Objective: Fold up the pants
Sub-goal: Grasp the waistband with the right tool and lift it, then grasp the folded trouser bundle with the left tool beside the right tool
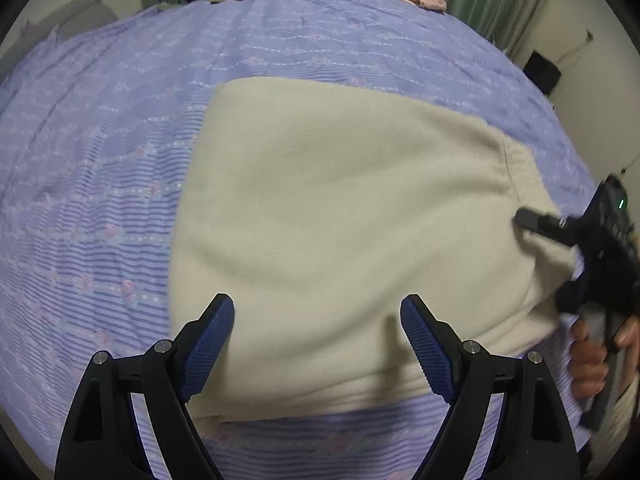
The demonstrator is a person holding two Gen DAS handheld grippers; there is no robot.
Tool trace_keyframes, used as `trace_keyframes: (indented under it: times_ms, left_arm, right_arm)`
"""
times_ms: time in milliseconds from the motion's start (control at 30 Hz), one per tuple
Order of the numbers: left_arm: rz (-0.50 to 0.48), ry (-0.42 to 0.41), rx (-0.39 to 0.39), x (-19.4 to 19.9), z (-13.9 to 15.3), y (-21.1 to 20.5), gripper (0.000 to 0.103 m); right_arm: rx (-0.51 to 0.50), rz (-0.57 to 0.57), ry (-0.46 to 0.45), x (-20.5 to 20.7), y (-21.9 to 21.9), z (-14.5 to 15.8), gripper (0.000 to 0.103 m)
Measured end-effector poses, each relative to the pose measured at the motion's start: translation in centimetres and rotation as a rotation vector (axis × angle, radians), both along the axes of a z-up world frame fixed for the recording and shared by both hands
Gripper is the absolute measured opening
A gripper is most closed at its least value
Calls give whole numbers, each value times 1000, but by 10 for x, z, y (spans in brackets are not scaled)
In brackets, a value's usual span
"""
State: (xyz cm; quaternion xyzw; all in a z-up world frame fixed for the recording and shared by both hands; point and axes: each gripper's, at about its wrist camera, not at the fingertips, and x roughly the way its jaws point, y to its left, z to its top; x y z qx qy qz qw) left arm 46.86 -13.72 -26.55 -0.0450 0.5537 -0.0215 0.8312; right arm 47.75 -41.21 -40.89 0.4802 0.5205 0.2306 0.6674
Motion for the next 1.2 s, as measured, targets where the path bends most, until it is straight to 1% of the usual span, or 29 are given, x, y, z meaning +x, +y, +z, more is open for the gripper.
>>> trace_keyframes:
  times_ms: [67,100,133,200,300,333,367,400,433,500,567,600,667,700,733,800,833,900,933,1000,1067,1133,1200]
  left_arm:
    - [20,-2,-35,4,3,4,85]
    - [31,-10,-47,6,5,7,85]
    - [33,-17,-51,6,7,9,85]
    - [40,-25,-54,8,8,16,85]
    - [95,-10,-69,12,4,30,85]
    - [112,-9,-81,12,3,35,85]
    - [121,-10,-87,13,2,40,85]
    - [124,-14,-79,15,1,46,85]
    - [115,-17,-67,16,0,49,86]
    - [64,-23,-23,22,-2,55,86]
    - [46,-32,-12,25,0,64,86]
    - [41,-31,-28,29,0,71,87]
    - [31,-27,-65,33,1,83,89]
    - [31,-32,-98,35,1,92,89]
    - [31,-31,-128,38,0,99,91]
    - [26,-26,-170,44,-3,108,91]
    - [9,-20,-201,49,-7,111,91]
    - [-32,0,-243,58,-18,112,91]
    - [-52,12,-257,62,-22,110,91]
    - [-97,38,-257,72,-34,105,91]
    - [-121,56,-275,80,-43,102,91]
    - [-133,72,-325,89,-50,102,91]
    - [-135,77,-363,97,-53,100,91]
  right_arm:
    - [20,-5,11,0,1,1,87]
    - [43,-4,-7,-2,2,8,86]
    - [32,-5,-28,-4,2,15,82]
    - [-8,-23,-66,-8,3,29,80]
    - [-57,-49,-25,-1,12,27,79]
    - [-85,-60,-5,3,17,26,73]
    - [-112,-68,16,6,19,25,65]
    - [-148,-75,43,6,21,25,64]
    - [-174,-86,49,4,22,28,62]
    - [-238,-111,59,1,26,37,56]
    - [-309,-122,52,0,31,48,47]
    - [-377,-116,32,1,40,58,46]
    - [-475,-95,8,1,46,70,44]
    - [-539,-79,-6,3,54,77,44]
    - [-577,-66,-15,4,59,81,43]
    - [-655,-33,-43,9,68,88,43]
    - [-693,-17,-58,11,73,91,43]
    - [-743,12,-80,10,76,90,43]
    - [-753,18,-83,11,76,90,43]
    - [-758,29,-86,13,73,87,43]
    - [-769,42,-94,15,72,85,43]
    - [-786,54,-105,3,67,79,43]
    - [-800,61,-116,1,66,76,43]
